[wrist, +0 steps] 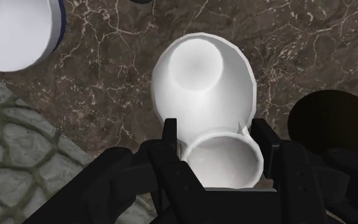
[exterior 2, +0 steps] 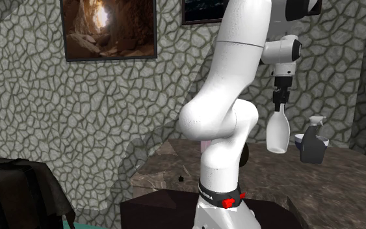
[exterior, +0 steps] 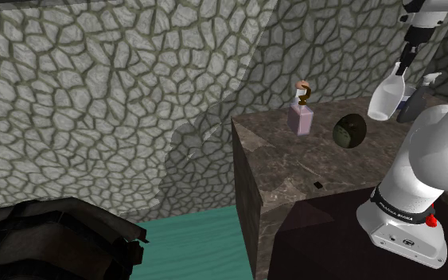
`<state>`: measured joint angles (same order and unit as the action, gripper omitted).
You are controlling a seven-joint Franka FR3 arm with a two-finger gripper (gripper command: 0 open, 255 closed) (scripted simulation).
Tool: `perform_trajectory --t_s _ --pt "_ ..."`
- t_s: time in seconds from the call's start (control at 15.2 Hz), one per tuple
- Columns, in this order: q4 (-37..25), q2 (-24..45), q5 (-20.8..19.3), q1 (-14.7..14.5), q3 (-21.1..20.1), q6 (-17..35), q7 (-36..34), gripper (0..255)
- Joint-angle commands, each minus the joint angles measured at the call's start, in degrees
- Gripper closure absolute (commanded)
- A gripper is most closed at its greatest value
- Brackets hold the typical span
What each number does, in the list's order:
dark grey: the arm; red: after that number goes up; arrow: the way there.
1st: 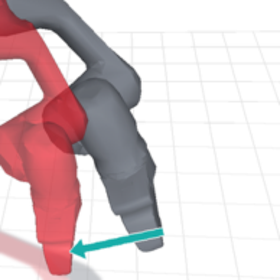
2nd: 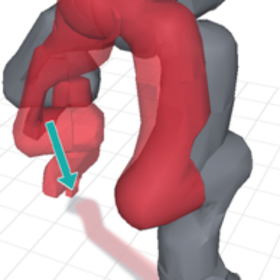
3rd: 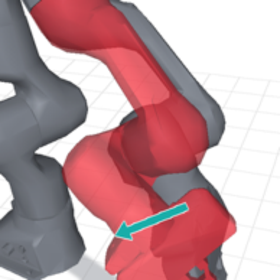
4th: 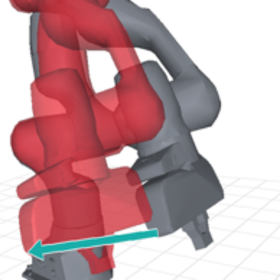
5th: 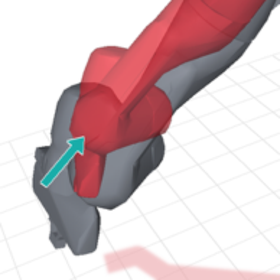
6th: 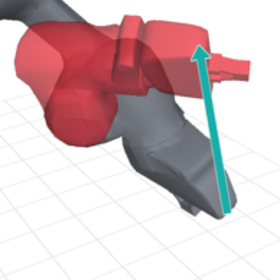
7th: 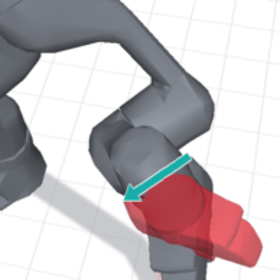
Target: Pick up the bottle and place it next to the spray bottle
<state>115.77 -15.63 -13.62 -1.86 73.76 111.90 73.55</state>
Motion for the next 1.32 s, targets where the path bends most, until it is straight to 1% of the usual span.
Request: perform_trajectory --t_s 0.0,0.26,0.33,0.86,0.92,1.25 --pt "1.0 0.6 0.4 -0.7 1.2 1.6 0.3 255" --pt "3.3 1.9 1.3 -2.6 4.0 4.8 1.2 255" --pt "4.0 2.5 1.8 -3.5 5.3 6.0 1.6 255" --pt "4.0 2.5 1.8 -3.6 5.3 6.0 1.5 255" --pt "4.0 2.5 1.8 -3.6 5.3 6.0 1.5 0" --pt "4.0 2.5 1.8 -3.6 5.3 6.0 1.5 0"
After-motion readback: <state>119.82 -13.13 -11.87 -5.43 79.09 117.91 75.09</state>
